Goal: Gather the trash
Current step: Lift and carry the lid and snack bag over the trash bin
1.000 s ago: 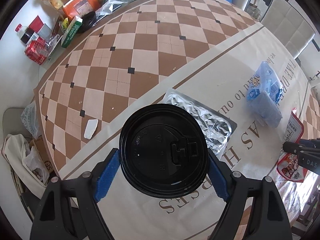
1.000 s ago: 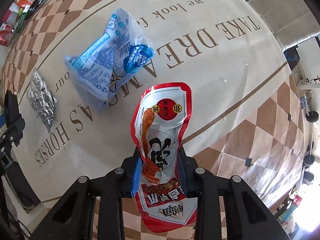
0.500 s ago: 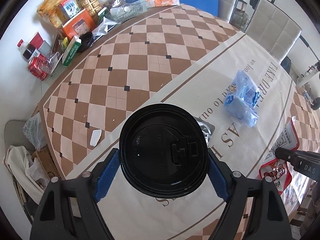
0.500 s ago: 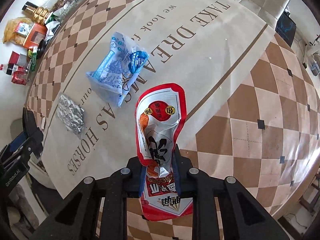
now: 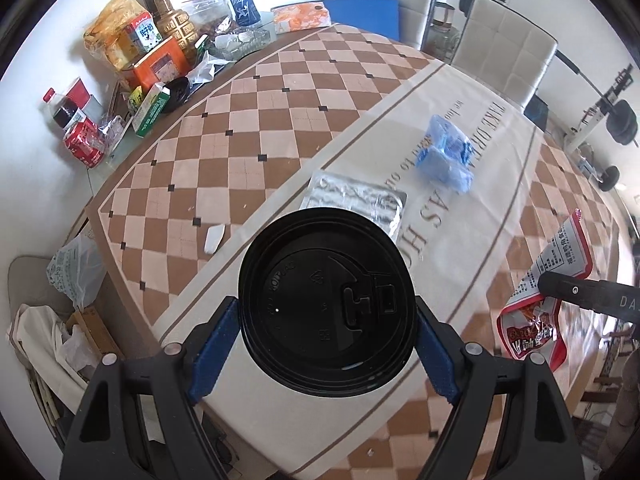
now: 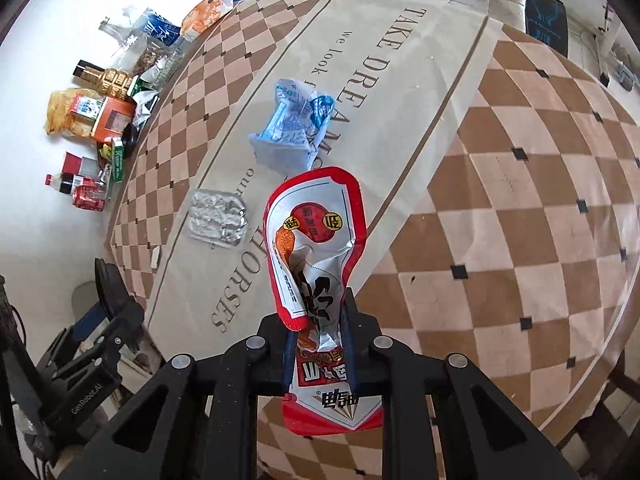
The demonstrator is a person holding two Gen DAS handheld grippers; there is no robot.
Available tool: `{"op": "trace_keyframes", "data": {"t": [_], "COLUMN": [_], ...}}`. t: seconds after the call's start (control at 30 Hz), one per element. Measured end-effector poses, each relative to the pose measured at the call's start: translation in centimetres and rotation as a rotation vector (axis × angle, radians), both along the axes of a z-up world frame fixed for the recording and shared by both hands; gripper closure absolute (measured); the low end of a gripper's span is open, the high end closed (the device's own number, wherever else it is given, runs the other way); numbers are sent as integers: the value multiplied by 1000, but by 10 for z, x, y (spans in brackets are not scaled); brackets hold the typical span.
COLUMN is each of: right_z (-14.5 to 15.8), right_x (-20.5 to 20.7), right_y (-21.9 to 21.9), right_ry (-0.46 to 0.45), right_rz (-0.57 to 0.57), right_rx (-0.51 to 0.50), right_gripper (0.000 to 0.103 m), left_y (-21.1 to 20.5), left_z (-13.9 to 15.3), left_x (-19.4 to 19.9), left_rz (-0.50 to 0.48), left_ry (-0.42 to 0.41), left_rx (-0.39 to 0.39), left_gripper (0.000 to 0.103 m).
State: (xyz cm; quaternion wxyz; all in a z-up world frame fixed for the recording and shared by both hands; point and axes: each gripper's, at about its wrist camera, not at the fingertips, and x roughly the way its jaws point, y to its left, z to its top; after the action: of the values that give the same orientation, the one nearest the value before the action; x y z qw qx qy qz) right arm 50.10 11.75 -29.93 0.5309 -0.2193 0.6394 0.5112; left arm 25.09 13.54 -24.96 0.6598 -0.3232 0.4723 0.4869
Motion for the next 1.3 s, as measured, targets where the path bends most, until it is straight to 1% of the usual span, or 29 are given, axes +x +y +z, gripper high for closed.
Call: {"op": "trace_keyframes", "data": {"t": [0.17, 0.3, 0.4, 0.53, 0.63, 0.7, 0.77, 0.83, 0.97, 1.0, 1.07, 1.17, 1.3], "right_z": [5, 5, -1, -20, -46, -70, -97, -130, -213, -230, -278, -340, -407], "right_x": [-40, -86, -132, -192, -231, -260, -281, -300, -321, -323, -328, -328, -309], "right_y": [-59, -118, -168, -227, -268, -300, -325, -349, -388, -394, -405, -410, -390], "right_ry": [60, 98, 136, 198, 239, 256, 279, 290, 298, 293, 276, 246, 235], "right_rz": [-71, -121, -156, -190, -214, -226, -241, -251, -295, -306, -344, -404, -493], "right_rx": [23, 32, 28, -4, -40, -75, -112, -157, -238, -251, -273, -282, -258], "right_gripper": [83, 84, 84, 84, 84, 84, 84, 84, 84, 84, 84, 84, 84], "left_y": [-40, -76, -103, -140, -164, -176, -185, -191, -190, -187, -177, -165, -148], "left_z": [3, -1, -9, -35, -68, -96, -128, -164, -241, -260, -298, -349, -406], "left_x": [-46, -97, -135, -181, -208, -220, -228, -231, -225, -222, -213, -196, -168], "left_rz": [-52, -92, -112, -148, -158, -153, -145, -136, -117, -115, -108, -126, -190], "left_ry": [-13, -8, 4, 36, 77, 100, 116, 115, 81, 64, 43, 18, -25], "left_rx": [5, -8, -35, -103, -162, -210, -263, -316, -410, -427, -459, -488, -545], "left_gripper": [21, 21, 21, 21, 21, 21, 21, 21, 21, 21, 21, 21, 20]}}
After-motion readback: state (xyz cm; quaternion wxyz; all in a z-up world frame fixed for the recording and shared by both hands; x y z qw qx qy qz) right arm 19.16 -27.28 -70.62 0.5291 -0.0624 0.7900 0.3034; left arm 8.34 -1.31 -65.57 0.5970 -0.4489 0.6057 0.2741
